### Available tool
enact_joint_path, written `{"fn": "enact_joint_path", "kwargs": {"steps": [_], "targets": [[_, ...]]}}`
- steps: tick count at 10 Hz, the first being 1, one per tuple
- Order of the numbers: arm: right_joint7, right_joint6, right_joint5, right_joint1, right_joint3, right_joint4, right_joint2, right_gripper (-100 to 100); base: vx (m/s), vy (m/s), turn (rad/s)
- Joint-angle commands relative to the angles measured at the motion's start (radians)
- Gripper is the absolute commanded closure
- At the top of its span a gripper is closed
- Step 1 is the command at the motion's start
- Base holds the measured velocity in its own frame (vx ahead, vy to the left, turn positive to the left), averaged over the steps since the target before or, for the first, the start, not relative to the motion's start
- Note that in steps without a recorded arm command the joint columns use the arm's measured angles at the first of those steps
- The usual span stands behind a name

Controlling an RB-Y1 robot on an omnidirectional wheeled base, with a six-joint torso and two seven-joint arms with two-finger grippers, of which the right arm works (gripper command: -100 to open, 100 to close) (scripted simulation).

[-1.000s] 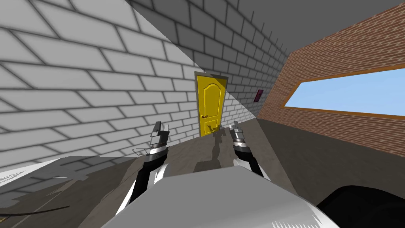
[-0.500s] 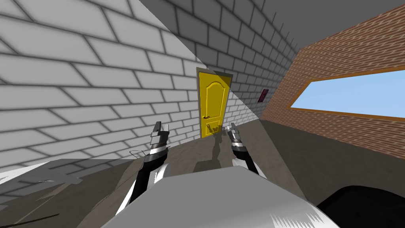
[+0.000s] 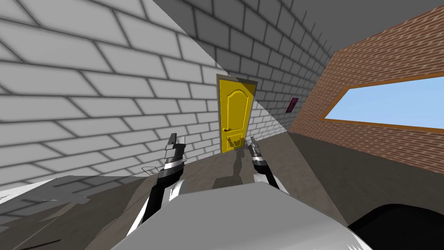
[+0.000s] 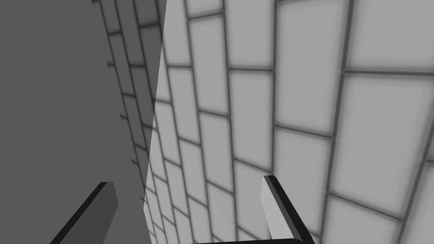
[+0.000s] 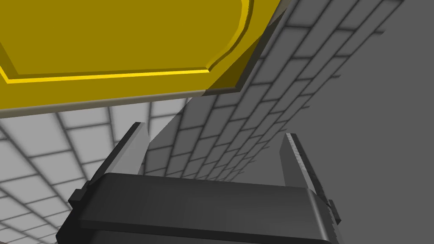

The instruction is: Pull the door open

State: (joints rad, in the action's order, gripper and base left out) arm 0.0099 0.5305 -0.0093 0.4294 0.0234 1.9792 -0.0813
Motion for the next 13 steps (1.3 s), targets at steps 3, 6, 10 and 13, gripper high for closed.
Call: {"fn": "enact_joint_path", "kwargs": {"steps": [3, 6, 10, 13], "targets": [[-0.035, 0.019, 0.016, -0.024, 0.001, -0.082, -0.024, -100, 0.107, 0.018, 0.034], [-0.063, 0.035, 0.030, -0.053, 0.004, -0.159, -0.045, -100, 0.093, 0.017, 0.034], [-0.104, 0.057, 0.049, -0.093, 0.007, -0.268, -0.073, -100, 0.105, 0.011, 0.036], [-0.135, 0.074, 0.064, -0.124, 0.010, -0.353, -0.094, -100, 0.102, 0.018, 0.040]]}}
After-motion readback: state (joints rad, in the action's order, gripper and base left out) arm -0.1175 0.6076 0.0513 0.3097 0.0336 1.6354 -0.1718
